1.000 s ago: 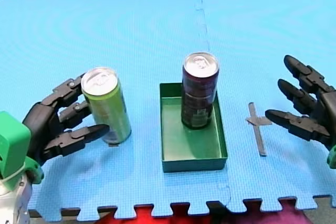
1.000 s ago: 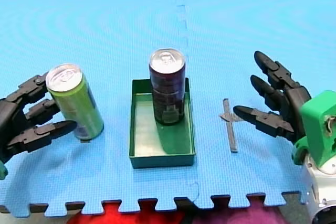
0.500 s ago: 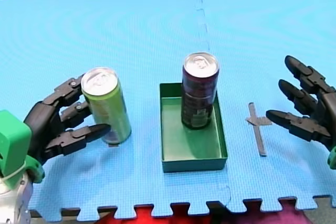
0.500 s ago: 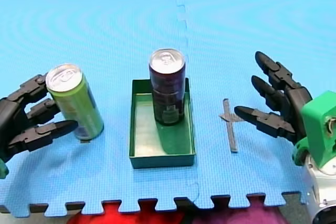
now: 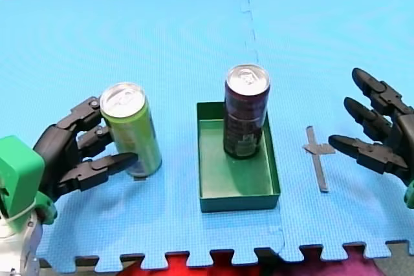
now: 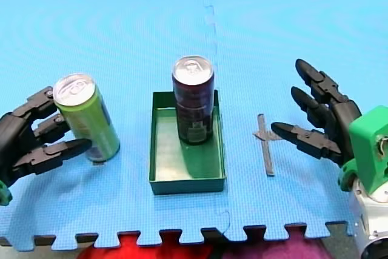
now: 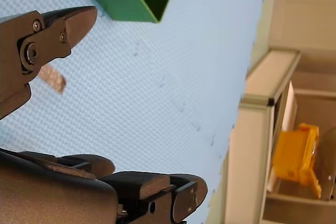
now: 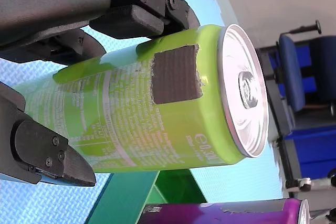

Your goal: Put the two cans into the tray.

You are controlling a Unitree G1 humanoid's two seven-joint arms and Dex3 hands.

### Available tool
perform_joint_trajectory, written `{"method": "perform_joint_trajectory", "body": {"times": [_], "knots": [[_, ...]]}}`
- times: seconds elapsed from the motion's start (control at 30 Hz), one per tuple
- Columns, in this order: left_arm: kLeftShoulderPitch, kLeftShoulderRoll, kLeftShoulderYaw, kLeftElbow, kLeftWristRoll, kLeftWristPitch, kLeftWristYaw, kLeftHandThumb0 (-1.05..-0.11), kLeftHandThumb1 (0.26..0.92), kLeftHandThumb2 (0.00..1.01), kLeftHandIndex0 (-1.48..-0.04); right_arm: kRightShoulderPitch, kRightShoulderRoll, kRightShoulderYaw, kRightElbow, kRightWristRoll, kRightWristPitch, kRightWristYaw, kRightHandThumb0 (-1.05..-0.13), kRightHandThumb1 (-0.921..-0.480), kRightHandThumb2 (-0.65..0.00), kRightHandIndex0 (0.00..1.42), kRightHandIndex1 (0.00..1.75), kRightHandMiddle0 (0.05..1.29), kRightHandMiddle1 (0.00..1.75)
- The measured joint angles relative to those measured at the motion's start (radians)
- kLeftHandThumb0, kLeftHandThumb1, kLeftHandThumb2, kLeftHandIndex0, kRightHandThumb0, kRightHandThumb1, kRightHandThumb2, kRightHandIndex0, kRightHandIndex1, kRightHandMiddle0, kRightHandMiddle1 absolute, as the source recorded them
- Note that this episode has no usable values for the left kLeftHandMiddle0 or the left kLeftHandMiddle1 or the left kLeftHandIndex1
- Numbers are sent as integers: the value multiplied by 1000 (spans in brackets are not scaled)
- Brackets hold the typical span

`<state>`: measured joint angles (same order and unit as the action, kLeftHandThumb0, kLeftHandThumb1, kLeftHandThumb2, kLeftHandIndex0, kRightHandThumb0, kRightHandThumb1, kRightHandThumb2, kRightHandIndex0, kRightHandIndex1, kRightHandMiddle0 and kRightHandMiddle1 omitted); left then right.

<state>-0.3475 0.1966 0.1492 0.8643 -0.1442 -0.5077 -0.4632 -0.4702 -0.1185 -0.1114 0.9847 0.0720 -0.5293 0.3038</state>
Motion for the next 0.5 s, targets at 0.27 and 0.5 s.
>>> {"method": "perform_joint_trajectory", "body": {"times": [0.27,0.5], "knots": [[-13,4,-2,27,5,-17,-5,-1048,841,9,-361,-2,-2,-4,13,2,-5,1,-1043,-742,-1,340,2,295,2],[-20,4,-6,29,8,-18,-1,-1048,845,8,-361,-2,-2,-7,18,4,-12,2,-1038,-740,0,342,2,296,1]]}}
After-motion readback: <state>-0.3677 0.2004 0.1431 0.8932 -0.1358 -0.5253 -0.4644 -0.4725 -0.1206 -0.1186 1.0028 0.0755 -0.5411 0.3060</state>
